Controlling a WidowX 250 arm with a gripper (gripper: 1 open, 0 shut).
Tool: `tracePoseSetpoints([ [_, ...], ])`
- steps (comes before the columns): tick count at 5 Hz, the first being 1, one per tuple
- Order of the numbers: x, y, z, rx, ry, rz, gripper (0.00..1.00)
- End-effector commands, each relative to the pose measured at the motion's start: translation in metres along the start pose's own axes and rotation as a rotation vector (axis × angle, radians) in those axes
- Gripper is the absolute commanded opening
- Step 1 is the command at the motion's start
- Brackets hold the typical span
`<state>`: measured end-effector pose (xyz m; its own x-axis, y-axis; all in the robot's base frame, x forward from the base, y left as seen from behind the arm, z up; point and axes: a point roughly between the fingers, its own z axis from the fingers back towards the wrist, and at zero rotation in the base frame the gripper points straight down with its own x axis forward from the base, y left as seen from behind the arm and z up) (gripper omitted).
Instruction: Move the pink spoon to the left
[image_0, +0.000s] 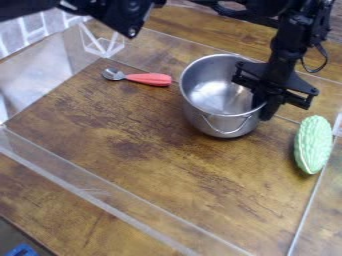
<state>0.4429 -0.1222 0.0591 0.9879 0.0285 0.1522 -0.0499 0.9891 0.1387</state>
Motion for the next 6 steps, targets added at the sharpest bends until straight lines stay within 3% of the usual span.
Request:
tracePoseSetpoints([
  [1,0.0108,-0.0086,0.0292,-0.026,-0.08,-0.009,0.0],
  [6,0.0126,-0.013,0.0204,-0.035,-0.072,-0.016,0.0],
])
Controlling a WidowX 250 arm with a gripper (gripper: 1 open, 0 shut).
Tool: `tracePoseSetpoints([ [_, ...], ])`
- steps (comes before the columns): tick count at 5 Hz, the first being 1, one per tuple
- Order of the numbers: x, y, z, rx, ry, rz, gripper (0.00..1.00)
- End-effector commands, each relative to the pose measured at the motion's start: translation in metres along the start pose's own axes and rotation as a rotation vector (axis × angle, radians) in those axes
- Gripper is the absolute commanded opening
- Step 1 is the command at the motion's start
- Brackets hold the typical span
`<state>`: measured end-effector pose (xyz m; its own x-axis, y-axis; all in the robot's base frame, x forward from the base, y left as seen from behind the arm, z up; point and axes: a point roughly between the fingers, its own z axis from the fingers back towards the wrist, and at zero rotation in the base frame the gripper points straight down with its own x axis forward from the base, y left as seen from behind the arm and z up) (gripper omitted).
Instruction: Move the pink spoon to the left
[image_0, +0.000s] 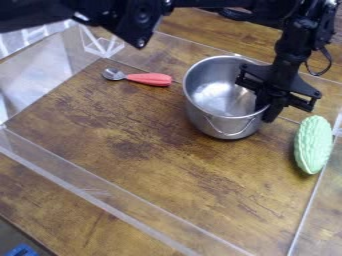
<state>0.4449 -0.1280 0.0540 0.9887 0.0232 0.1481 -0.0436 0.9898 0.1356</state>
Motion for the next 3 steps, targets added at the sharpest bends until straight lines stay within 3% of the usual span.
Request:
tracePoseSetpoints([
  [1,0.0117,-0.0074,0.0226,-0.033,-0.073,-0.011,0.0],
  [3,0.0113,-0.0084,0.0189,-0.037,-0.067,-0.012,0.0],
])
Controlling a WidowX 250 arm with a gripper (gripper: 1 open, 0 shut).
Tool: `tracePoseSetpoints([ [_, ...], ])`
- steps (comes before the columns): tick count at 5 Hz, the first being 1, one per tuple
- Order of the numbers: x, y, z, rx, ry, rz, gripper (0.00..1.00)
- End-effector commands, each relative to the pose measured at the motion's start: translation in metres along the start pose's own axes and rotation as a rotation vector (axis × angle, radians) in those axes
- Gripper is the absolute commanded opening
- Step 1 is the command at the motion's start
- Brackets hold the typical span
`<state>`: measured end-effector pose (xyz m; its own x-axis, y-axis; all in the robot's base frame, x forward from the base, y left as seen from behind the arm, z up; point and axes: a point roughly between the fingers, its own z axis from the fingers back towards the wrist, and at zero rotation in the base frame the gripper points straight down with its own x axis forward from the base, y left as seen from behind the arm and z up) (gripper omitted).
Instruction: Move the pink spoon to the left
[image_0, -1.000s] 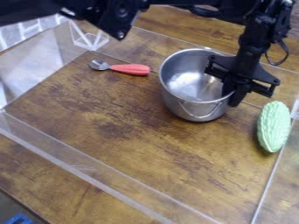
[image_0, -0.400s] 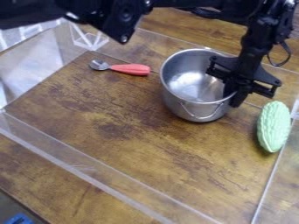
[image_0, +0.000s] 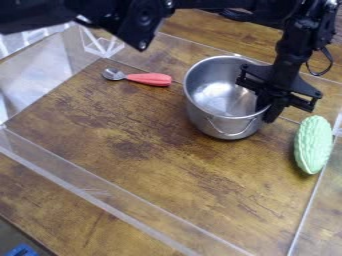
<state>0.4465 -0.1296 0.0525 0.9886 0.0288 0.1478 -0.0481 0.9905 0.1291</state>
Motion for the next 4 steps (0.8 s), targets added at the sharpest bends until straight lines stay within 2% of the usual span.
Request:
tracePoseSetpoints([
  [1,0.0097,-0.0072,0.0184,-0.034,-0.064,-0.018,0.0],
  [4,0.0088,-0.0034,0.0178,-0.054,-0.055,-0.009,0.0],
])
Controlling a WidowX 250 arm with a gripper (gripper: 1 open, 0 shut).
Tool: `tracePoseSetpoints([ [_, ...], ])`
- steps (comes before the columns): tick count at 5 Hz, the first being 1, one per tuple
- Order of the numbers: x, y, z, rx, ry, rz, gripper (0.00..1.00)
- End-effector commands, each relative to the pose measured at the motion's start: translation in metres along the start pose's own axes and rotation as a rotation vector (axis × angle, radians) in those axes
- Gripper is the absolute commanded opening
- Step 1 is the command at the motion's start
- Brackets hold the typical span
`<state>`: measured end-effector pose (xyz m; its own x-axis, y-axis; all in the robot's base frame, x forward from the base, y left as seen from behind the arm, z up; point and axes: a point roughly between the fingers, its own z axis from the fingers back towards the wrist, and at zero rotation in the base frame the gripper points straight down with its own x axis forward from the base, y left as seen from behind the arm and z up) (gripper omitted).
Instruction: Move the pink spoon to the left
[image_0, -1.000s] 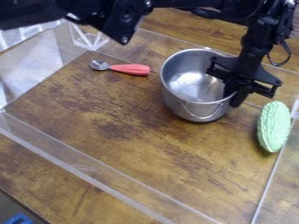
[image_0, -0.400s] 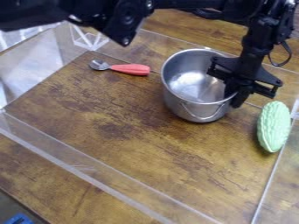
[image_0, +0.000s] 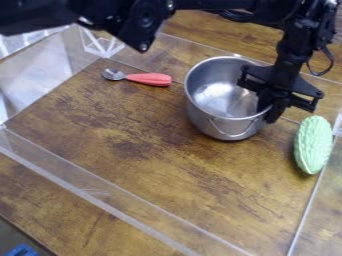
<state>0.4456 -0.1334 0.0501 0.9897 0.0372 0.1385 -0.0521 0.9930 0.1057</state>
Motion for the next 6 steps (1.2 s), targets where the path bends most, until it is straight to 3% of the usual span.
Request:
tracePoseSetpoints([
  [1,0.0097,0.0022,0.0199,-0.041,-0.063,-0.012,0.0],
  [6,0.0074,0.009,0.0157,-0.068,-0.04,-0.004,0.0],
])
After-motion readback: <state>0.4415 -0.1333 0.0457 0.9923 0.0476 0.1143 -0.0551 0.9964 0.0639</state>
